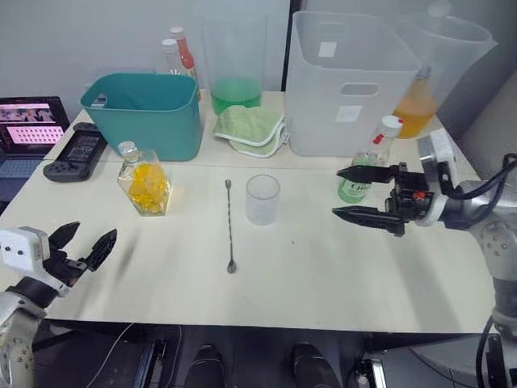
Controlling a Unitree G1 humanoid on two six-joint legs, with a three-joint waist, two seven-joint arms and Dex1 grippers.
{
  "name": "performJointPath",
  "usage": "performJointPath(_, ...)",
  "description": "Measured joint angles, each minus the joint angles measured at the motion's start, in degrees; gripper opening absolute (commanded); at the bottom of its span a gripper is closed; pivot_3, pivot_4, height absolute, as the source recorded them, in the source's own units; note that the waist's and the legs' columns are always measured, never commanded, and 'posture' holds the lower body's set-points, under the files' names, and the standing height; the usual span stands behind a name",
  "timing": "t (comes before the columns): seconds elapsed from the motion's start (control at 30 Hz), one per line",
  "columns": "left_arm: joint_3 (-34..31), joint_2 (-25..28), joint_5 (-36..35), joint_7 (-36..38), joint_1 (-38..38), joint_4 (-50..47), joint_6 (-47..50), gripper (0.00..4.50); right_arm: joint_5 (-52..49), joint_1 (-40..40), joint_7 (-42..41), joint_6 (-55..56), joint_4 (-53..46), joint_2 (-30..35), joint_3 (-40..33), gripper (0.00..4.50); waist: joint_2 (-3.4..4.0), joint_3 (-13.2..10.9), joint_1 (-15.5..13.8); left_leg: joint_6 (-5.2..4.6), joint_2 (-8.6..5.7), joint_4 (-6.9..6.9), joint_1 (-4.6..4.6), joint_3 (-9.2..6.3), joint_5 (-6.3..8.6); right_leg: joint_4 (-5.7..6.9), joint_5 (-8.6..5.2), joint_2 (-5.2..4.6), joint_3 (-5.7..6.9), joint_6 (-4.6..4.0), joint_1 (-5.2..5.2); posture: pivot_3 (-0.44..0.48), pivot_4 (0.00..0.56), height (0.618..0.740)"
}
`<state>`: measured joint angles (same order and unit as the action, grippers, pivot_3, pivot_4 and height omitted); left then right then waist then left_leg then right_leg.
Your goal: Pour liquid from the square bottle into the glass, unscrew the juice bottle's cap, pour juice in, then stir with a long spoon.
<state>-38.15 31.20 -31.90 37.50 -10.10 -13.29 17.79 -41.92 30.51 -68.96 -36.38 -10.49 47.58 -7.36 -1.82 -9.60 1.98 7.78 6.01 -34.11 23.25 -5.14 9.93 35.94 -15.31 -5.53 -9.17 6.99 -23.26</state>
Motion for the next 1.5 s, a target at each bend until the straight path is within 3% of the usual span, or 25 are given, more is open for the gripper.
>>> performJointPath(0.17, 4.2, -6.7, 0.8, -10.2, 3.5, -5.7, 1.4, 4.46, 0.3, 3.8, -1.3, 0.1, -0.3, -1.3, 3.7, 4.5, 0.0, 0.0, -0.2, 0.0, 0.0, -0.18, 0.02, -0.03, 0.0, 0.01, 0.0, 0.03, 0.0, 0.05, 0.07, 0.0, 0.15, 0.734)
performJointPath(0.43, 12.1, -10.5, 5.9, -18.9, 10.6, -4.1, 1.0, 4.46, 0.7, 3.4, -1.3, 0.2, -0.9, -0.8, 4.2, 4.5, -0.02, 0.0, -0.5, -0.01, -0.01, -0.18, 0.04, -0.04, 0.01, 0.01, 0.08, 0.05, 0.0, -0.06, 0.07, 0.0, 0.15, 0.734)
performJointPath(0.83, 16.6, -11.5, 12.6, -24.4, 21.2, 7.5, -1.9, 4.46, -0.7, -0.5, 0.6, -1.7, -5.6, 1.1, 1.9, 4.5, -0.02, 0.0, -1.2, -0.01, -0.01, -0.2, 0.04, -0.04, 0.0, 0.01, 0.09, 0.07, 0.01, -0.06, 0.08, 0.0, 0.15, 0.734)
performJointPath(1.1, 20.3, -12.1, 14.8, -24.5, 30.3, 16.7, -5.2, 4.46, -1.2, -1.0, 3.2, -1.8, -5.7, 0.7, 1.6, 4.5, -0.02, 0.0, -1.5, 0.0, -0.02, -0.26, 0.09, -0.06, -0.01, 0.0, 0.1, 0.08, 0.0, -0.04, 0.11, 0.0, 0.15, 0.734)
performJointPath(1.5, 21.5, -12.0, 15.3, -24.0, 29.8, 19.3, -6.7, 4.46, -2.0, -1.5, 4.6, -1.8, -6.2, 1.1, -0.1, 4.5, -0.02, 0.0, -1.0, 0.0, -0.02, -0.18, 0.08, -0.07, -0.01, 0.0, 0.1, 0.09, 0.01, -0.03, 0.09, 0.0, 0.15, 0.734)
